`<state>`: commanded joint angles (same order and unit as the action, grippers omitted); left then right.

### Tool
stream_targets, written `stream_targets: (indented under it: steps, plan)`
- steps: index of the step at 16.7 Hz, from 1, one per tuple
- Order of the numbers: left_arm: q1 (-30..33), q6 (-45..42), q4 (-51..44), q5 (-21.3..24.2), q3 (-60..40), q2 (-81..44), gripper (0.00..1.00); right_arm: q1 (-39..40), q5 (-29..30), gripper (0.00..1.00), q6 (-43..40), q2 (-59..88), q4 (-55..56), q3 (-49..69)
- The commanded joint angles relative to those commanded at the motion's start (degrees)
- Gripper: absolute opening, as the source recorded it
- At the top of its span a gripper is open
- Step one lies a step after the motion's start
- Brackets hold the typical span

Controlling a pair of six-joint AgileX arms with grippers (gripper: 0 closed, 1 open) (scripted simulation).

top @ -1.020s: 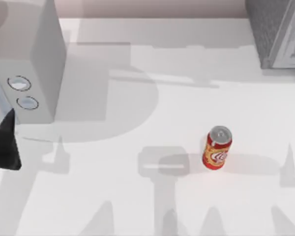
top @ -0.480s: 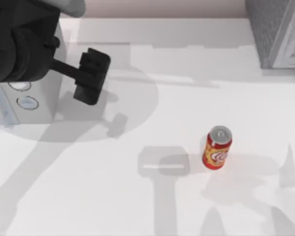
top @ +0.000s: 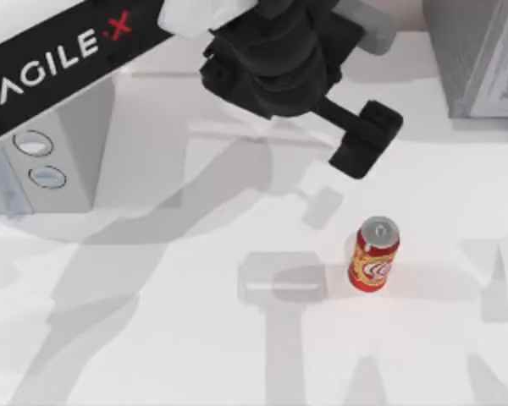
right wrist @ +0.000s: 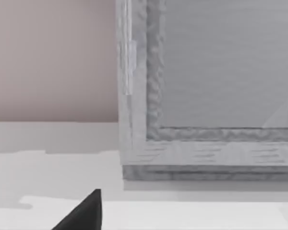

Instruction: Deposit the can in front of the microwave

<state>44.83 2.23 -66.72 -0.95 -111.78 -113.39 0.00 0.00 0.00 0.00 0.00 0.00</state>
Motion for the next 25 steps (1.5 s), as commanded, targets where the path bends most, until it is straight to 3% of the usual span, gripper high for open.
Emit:
stream_targets:
  steps: [5,9,17,25]
  plan:
    - [6.1,2.7,-11.1,0.4,-19.5,-19.7,1.00,0.0,0.0,1.00,0.0,0.0,0.0,0.0]
    - [8.3,4.0,-15.3,0.6,-26.9,-27.3,1.00,0.0,0.0,1.00,0.0,0.0,0.0,0.0]
    - [8.3,3.9,-14.4,0.6,-26.3,-27.8,1.00,0.0,0.0,1.00,0.0,0.0,0.0,0.0]
    - [8.3,3.9,-2.2,0.6,-14.3,-28.1,1.00,0.0,0.0,1.00,0.0,0.0,0.0,0.0]
